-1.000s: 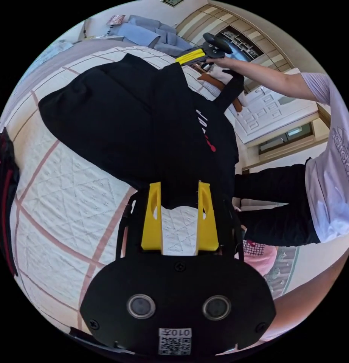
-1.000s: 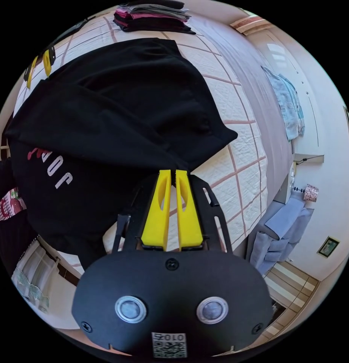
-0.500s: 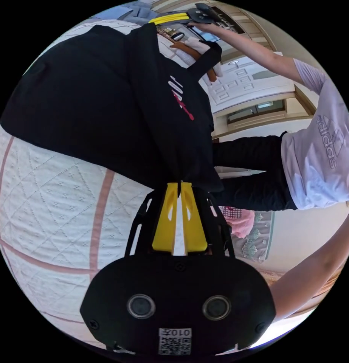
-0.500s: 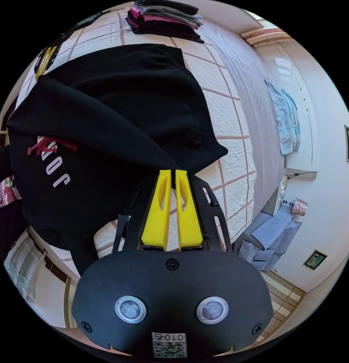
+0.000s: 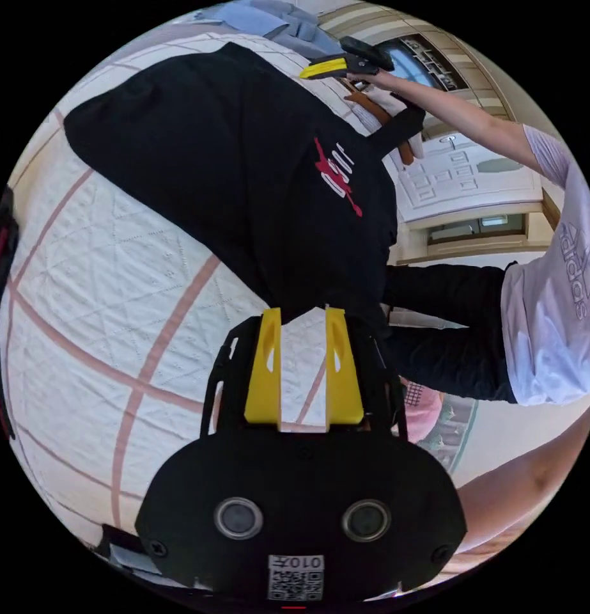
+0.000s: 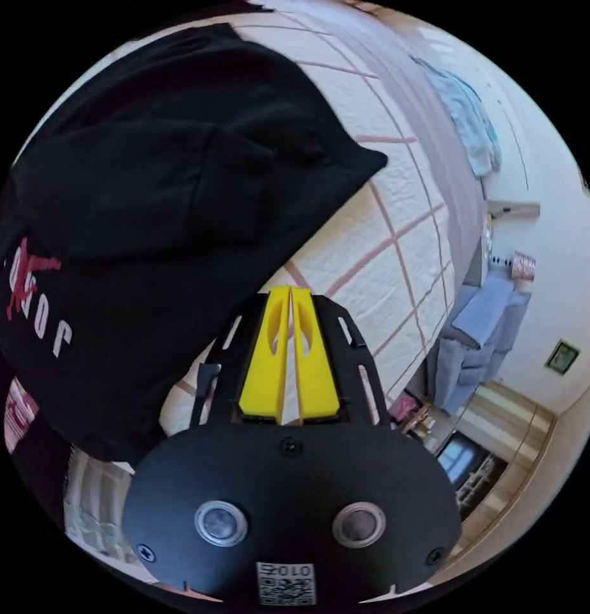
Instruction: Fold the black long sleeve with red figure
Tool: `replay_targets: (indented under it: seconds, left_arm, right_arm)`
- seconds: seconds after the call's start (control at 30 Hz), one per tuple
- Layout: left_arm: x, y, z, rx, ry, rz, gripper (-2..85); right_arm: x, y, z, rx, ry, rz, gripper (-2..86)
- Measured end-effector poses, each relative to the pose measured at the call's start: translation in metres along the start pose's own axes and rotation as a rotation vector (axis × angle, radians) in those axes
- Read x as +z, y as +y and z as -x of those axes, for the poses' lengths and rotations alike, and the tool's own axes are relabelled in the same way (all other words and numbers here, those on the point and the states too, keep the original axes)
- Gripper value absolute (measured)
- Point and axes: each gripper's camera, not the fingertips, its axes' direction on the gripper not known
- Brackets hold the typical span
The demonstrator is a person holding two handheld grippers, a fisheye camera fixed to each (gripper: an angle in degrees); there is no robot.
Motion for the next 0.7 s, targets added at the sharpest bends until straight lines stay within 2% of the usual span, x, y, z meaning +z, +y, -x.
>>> replay_targets:
  seconds: [0.07, 0.1, 0.13, 0.2, 0.33, 0.43, 0.5, 0.57, 0.7]
  left_arm:
    - [-0.005, 0.006, -0.032, -0.051, -0.069, -0.070, 12.7]
    - [-0.004, 0.008, -0.057, -0.073, -0.126, -0.114, 13.2]
    - [-0.001, 0.007, -0.070, -0.081, -0.154, -0.124, 13.5]
    - [0.029, -0.008, -0.114, -0.084, -0.175, -0.076, 13.6]
    - [0.083, -0.034, -0.165, -0.093, -0.263, 0.006, 12.7]
    - [0.126, -0.044, -0.178, -0.129, -0.328, 0.113, 11.1]
    - [0.150, -0.043, -0.182, -0.148, -0.353, 0.146, 8.1]
    - [0.151, -0.038, -0.185, -0.161, -0.394, 0.116, 4.7]
    - [0.144, -0.016, -0.176, -0.260, -0.279, 0.024, 1.0]
  right_arm:
    - [-0.015, 0.012, -0.023, 0.099, -0.125, -0.079, 3.0]
    - [-0.026, 0.018, -0.033, 0.111, -0.249, -0.154, 3.7]
    - [-0.033, 0.019, -0.039, 0.105, -0.350, -0.217, 4.5]
    - [-0.036, 0.012, -0.042, 0.116, -0.397, -0.228, 6.2]
    - [-0.022, -0.015, -0.039, 0.093, -0.423, -0.173, 10.1]
    - [-0.012, -0.025, -0.025, 0.019, -0.499, -0.105, 8.1]
    - [-0.021, -0.019, -0.020, -0.004, -0.440, -0.122, 6.2]
    - [-0.038, -0.011, -0.021, -0.024, -0.398, -0.137, 4.9]
    - [-0.079, 0.013, -0.051, 0.047, -0.353, -0.247, 4.3]
